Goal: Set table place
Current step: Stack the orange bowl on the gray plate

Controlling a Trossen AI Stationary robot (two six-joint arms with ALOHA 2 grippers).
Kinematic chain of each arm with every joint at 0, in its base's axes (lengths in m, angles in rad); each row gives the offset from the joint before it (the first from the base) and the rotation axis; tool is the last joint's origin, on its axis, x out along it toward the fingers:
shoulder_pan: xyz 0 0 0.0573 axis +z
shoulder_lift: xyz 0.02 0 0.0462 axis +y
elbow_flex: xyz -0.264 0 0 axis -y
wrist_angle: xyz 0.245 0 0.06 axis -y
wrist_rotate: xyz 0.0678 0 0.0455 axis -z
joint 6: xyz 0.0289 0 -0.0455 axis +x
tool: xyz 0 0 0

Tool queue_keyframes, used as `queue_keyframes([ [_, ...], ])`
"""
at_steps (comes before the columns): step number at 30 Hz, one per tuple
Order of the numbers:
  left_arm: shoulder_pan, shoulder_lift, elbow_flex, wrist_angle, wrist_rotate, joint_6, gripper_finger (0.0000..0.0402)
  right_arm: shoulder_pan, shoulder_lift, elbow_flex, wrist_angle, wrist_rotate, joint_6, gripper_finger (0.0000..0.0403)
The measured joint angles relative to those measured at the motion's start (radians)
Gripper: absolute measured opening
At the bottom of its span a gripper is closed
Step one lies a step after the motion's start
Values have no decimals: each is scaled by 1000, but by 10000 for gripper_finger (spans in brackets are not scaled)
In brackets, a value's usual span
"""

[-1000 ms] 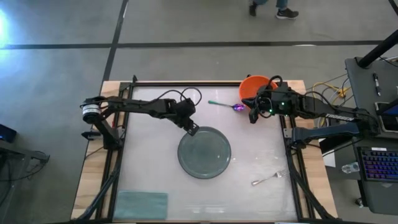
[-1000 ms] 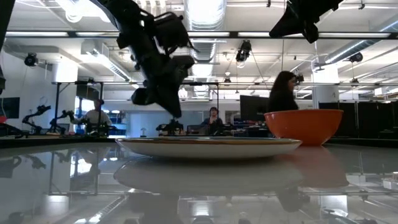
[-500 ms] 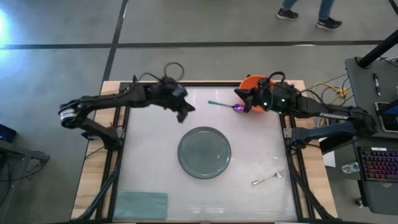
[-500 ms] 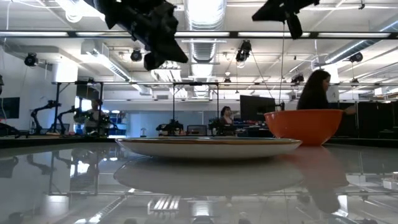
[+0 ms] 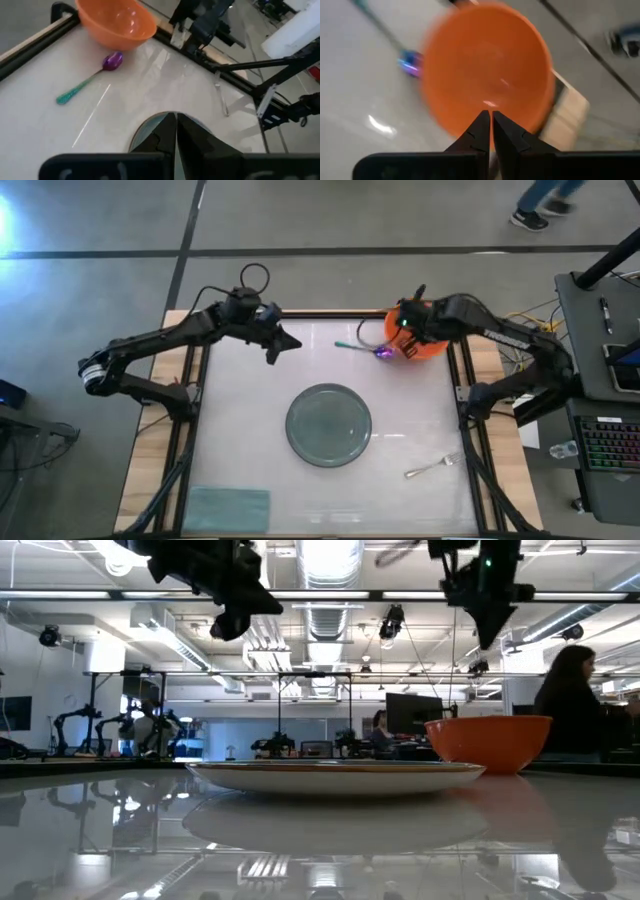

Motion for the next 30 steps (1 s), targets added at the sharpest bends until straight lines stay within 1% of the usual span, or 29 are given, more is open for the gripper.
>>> queue_keyframes([
  [3,0,0,-33,-2,-13,-23,0,-127,-17,-13,-4,-39,-60,13],
  [8,0,-9,-79,1,-14,-41,0,-321,-84,-18,14,-80,-138,13],
  [10,0,-19,-103,-1,-15,-50,0,-398,-114,-14,37,-130,-166,13],
  [12,0,-30,-120,2,-25,-51,0,-445,-146,-14,88,-211,-188,13],
  [14,0,-36,-126,3,-42,-51,0,-452,-164,-12,110,-254,-188,15],
  [16,0,-41,-129,2,-52,-51,0,-450,-165,-12,131,-269,-167,26],
  [18,0,-42,-129,7,-63,-51,0,-449,-158,-14,147,-272,-145,47],
  [24,0,-41,-131,9,-64,-50,0,-450,-120,-23,124,-266,-144,126],
  [27,0,-41,-136,8,-66,-51,0,-450,-104,-38,124,-268,-143,158],
  [30,0,-41,-144,8,-66,-52,0,-451,-84,-55,123,-242,-138,184],
])
